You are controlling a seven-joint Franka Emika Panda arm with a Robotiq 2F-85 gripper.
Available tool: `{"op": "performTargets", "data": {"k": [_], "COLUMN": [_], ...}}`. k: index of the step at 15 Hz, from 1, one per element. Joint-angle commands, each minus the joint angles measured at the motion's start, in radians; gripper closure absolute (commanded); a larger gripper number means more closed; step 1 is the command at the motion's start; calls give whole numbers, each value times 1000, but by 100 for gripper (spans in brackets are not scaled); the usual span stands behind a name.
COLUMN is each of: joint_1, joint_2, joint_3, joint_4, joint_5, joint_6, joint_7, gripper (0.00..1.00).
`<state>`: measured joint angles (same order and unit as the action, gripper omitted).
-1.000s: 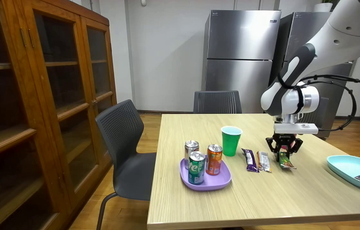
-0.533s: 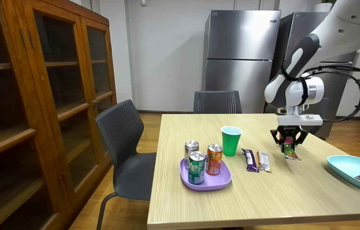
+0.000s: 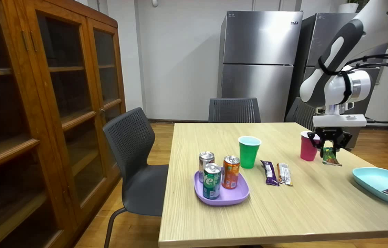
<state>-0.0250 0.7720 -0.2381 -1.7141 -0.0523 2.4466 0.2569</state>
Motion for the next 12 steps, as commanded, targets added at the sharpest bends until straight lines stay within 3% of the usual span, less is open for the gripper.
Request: {"op": "performTargets", "data": {"k": [1, 12], "joint_1": [3, -61], "joint_2": [-68, -36], "joint_3": [-38, -135], "joint_4": [-92, -72], "joint_5": [-12, 35], "joint_6": [28, 30], "joint_7": [78, 256], "gripper": [88, 88]}}
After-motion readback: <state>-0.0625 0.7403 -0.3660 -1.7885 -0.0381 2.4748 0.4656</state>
